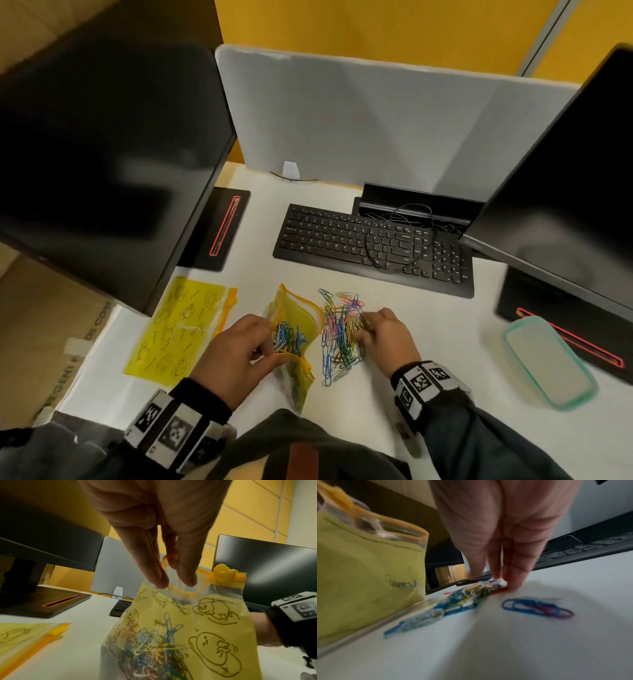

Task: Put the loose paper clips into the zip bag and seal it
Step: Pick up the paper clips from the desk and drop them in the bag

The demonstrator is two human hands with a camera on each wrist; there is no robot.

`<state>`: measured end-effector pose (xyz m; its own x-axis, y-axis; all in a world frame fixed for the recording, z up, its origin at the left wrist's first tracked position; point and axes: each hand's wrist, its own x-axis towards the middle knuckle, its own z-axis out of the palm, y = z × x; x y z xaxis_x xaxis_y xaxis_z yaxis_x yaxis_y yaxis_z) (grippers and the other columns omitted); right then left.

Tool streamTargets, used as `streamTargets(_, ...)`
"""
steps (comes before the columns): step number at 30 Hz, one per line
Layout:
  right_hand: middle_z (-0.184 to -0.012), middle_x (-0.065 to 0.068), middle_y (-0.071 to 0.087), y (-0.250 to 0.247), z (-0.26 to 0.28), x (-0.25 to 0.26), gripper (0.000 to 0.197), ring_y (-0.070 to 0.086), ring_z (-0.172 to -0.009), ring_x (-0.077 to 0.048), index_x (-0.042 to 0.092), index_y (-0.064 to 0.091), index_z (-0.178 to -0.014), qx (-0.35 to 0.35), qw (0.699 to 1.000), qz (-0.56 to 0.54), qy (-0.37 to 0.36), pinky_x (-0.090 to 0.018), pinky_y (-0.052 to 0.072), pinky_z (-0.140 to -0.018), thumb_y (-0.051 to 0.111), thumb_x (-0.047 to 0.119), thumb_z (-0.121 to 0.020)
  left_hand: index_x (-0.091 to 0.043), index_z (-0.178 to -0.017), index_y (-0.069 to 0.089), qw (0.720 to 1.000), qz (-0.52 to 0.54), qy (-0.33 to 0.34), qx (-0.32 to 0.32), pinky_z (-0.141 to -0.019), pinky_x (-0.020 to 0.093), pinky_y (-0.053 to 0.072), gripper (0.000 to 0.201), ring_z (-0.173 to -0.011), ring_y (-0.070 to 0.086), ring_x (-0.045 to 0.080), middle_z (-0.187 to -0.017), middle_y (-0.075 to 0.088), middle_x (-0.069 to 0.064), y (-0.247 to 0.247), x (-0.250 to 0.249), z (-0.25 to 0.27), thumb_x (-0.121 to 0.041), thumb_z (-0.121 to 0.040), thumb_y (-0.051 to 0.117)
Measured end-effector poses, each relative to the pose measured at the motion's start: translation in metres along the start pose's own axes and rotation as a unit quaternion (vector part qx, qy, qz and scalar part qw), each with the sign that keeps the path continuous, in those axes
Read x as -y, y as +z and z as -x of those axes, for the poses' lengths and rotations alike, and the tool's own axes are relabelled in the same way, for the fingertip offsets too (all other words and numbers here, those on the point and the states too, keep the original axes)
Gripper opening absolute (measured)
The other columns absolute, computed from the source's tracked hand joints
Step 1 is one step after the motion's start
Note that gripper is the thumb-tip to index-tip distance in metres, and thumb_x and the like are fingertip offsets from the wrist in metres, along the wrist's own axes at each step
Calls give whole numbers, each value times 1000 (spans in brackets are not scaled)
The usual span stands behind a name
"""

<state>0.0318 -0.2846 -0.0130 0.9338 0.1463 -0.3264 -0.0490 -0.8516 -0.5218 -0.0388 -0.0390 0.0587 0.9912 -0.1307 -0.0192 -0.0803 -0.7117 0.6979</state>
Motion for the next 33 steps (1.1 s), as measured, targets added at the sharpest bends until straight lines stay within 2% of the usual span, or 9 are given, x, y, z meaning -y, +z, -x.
streamTargets(2,-124,-5,43,-1,4,2,88,42,-118,-23,16,35,-137,49,998,36,12,-34,42,-100,73,53,-67,-22,-59,47,1000,-8,-3,-1,-64,24,50,33,-73,57,11,-88,58,-2,1,1,1,-39,-69,74)
streamTargets(4,-126,-4,39,1,5,7,104,36,-119,-22,18,29,-138,75,993,91,1,-37,42,-101,79,55,-55,-19,-59,48,1000,-10,-6,4,-64,24,50,30,-74,60,12,-89,58,-1,3,2,2,-27,-69,76)
streamTargets(8,-123,-7,45,1,-4,14,79,45,-115,-27,16,39,-134,73,991,111,-17,-38,44,-99,79,31,-67,-21,-66,44,1000,-4,6,7,-62,26,51,33,-75,59,11,-88,57,-4,4,4,1,-23,-69,77)
streamTargets(12,-107,-12,60,-2,-8,13,30,57,-100,-31,10,60,-109,46,994,98,-25,-30,44,-84,64,14,-80,-23,-67,43,1000,-6,17,3,-62,27,53,34,-79,60,14,-87,56,-4,5,4,-1,-23,-69,77)
streamTargets(15,-95,-14,66,-1,-7,8,13,60,-92,-30,7,64,-91,37,996,80,-18,-28,38,-71,55,7,-81,-24,-66,43,1000,-8,22,8,-62,31,54,36,-77,60,15,-87,56,-6,6,4,-2,-21,-69,78)
streamTargets(20,-73,-8,63,-17,8,9,5,54,-72,-23,10,67,-79,-23,1000,-17,6,-23,34,-63,63,12,-82,-24,-68,43,1000,-9,23,12,-62,31,53,35,-75,59,14,-87,56,-4,7,1,-5,-19,-69,77)
streamTargets(24,-60,3,55,-46,20,39,24,50,-57,-13,26,57,-62,-68,977,-200,-5,-22,42,-57,75,15,-74,-23,-67,43,1000,-10,21,17,-65,33,55,34,-80,60,16,-89,56,-3,9,-2,-7,-18,-70,76)
streamTargets(29,-61,5,56,-59,21,92,15,46,-53,-4,16,72,-82,51,989,-114,-77,-15,34,-49,78,25,-72,-22,-62,44,999,-17,20,37,-65,35,55,32,-78,59,17,-89,55,-3,10,-6,-10,-22,-71,75)
streamTargets(33,-71,5,60,-57,-3,102,28,53,-62,-6,19,70,-96,-20,988,-141,-59,-16,42,-57,73,37,-75,-22,-65,44,999,-3,26,35,-65,33,54,32,-77,58,15,-88,55,-3,7,-5,-9,-24,-72,75)
